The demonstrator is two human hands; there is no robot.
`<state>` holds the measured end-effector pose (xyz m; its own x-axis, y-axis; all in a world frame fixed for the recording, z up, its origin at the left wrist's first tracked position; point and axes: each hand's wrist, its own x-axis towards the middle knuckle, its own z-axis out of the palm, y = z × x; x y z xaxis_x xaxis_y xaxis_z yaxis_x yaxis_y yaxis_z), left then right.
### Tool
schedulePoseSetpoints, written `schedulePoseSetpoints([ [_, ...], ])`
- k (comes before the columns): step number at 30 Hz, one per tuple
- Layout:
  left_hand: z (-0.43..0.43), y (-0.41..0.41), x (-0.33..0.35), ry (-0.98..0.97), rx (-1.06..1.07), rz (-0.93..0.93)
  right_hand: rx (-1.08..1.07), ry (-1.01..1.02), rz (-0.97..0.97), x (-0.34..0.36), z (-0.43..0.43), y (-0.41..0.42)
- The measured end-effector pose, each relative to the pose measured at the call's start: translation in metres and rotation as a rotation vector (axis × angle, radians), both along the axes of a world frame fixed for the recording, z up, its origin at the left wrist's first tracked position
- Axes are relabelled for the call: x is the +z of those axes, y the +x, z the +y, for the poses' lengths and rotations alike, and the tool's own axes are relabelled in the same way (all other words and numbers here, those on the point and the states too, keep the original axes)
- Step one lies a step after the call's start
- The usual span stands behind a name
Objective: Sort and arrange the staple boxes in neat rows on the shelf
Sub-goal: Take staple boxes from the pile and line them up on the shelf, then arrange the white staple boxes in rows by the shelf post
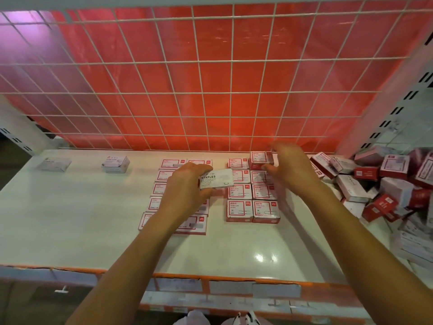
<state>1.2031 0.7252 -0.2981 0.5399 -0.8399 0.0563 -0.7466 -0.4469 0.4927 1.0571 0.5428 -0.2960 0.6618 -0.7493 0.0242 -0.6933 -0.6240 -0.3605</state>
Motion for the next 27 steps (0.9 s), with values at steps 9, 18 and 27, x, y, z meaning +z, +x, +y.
schedulePoseSetpoints([
  [9,0.02,-0.014,0.005,0.0,0.054,-0.039,0.279,0.027,0.007,0.003,0.064,0.005],
  [18,0.07,0.008,-0.004,0.0,0.132,-0.019,0.321,0.093,0.02,0.001,0.116,0.028],
  [27,0.125,0.085,-0.002,0.012,0.101,0.085,0.321,0.125,-0.046,-0.012,0.172,0.103],
])
